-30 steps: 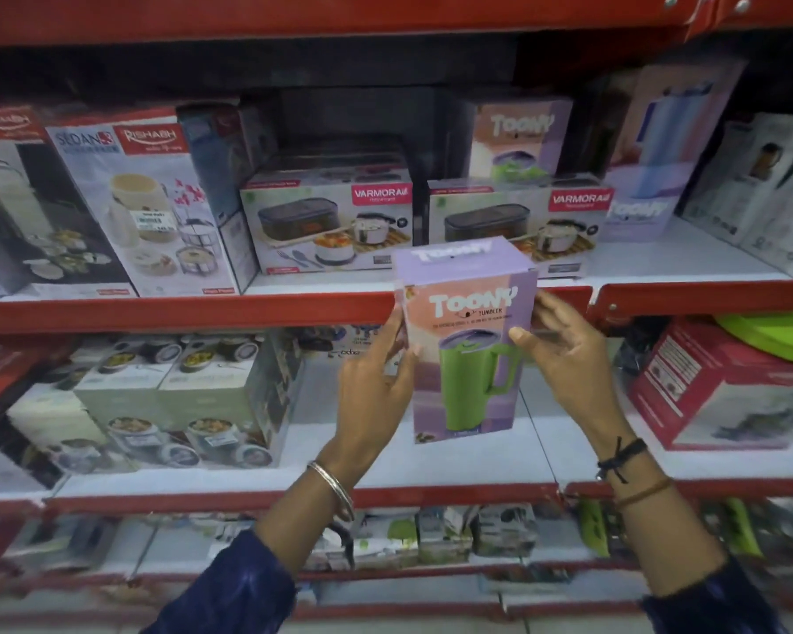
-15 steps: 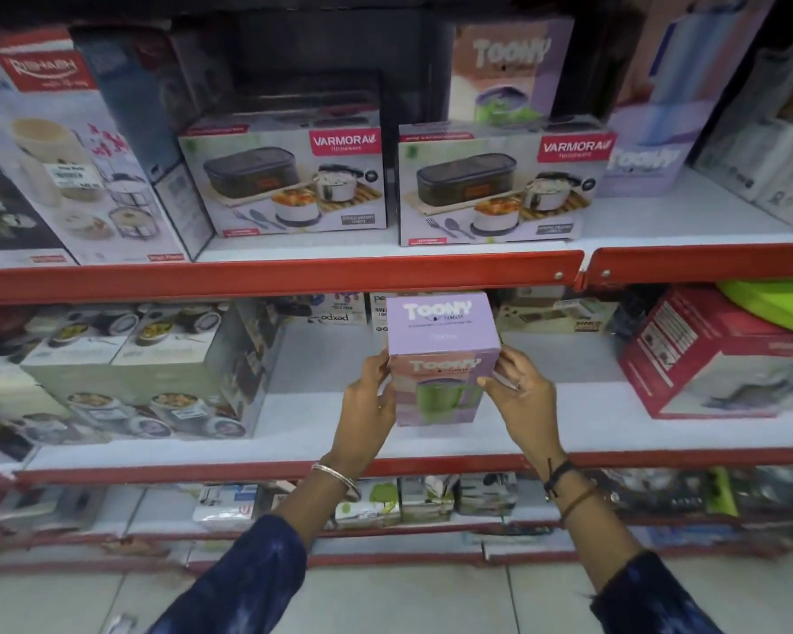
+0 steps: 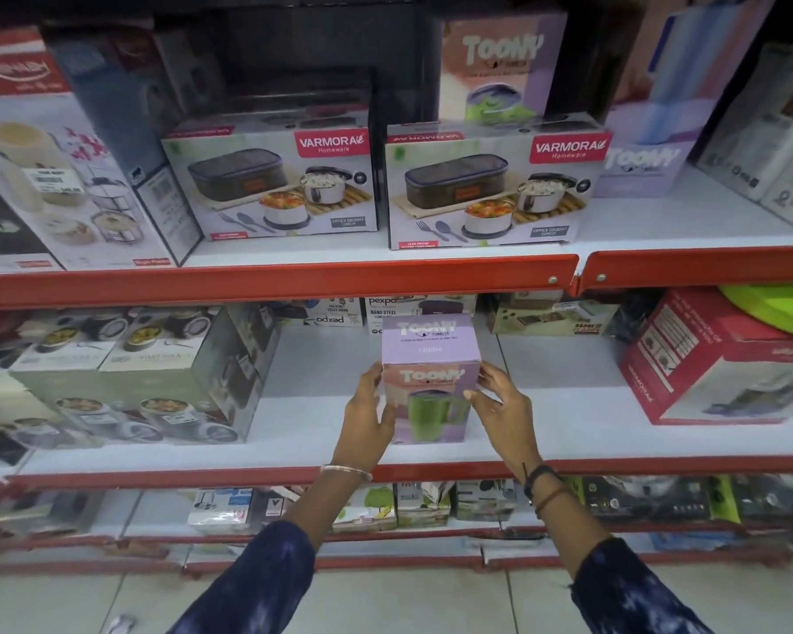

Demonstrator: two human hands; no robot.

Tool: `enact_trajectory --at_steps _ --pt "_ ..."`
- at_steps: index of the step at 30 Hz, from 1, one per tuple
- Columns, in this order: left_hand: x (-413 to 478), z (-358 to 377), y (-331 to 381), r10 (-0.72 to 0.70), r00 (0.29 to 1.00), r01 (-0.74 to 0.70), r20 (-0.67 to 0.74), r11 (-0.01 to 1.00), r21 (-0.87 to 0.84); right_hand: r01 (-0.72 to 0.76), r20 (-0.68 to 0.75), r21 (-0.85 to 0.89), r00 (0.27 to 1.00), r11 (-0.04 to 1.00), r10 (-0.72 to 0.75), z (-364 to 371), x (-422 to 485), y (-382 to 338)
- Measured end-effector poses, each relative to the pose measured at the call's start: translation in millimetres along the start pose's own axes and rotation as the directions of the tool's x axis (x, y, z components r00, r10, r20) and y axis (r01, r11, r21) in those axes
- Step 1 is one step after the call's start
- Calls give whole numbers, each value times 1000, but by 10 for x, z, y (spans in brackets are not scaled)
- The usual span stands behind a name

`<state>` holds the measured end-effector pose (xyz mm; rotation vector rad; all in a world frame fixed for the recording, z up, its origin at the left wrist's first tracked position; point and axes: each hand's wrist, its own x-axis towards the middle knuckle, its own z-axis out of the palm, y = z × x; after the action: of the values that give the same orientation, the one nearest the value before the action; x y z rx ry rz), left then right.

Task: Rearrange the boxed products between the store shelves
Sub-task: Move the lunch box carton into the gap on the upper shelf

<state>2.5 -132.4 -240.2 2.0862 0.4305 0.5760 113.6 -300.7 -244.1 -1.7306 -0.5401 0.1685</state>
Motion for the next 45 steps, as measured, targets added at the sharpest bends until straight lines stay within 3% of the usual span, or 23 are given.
enact_trajectory --at_steps 4,7,9,13,17,21,23,27,33,39,45 --pt "-57 -128 338 253 949 -245 -188 967 67 129 -85 -47 987 990 -133 -163 9 -309" --pt "129 -302 758 441 863 -421 -247 897 132 262 -228 -71 935 962 -272 -401 183 -789" --pt "388 -426 1018 486 822 -464 -296 874 148 315 -326 -70 890 947 -320 -575 372 -1150" --pt "1004 -588 1396 387 858 -350 -338 922 167 357 -442 -146 811 923 -384 -872 847 -1599" --pt "1385 -575 1532 202 940 -195 -275 979 53 108 -333 -275 921 955 -201 -1018 1331 -1607" --pt "1469 -539 1533 144 954 -146 -263 989 13 75 -239 -300 959 951 -151 -1014 1402 -1579" --pt "1427 -568 1515 144 946 -153 -291 988 -9 101 -253 -244 953 965 -164 -1010 1296 -1592" --pt "1232 -716 1543 256 891 -298 -374 953 -58 237 -351 -130 897 963 -269 -956 1019 -1687" --pt "837 -1048 1626 227 798 -381 -558 908 -175 430 -469 -23 793 903 -389 -783 703 -1888" --pt "495 -1337 1387 237 744 -387 -625 915 -114 406 -461 -21 807 914 -369 -492 410 -1896" --pt "244 -1473 1039 186 751 -307 -633 948 -87 338 -444 -52 835 940 -325 -183 156 -1670"
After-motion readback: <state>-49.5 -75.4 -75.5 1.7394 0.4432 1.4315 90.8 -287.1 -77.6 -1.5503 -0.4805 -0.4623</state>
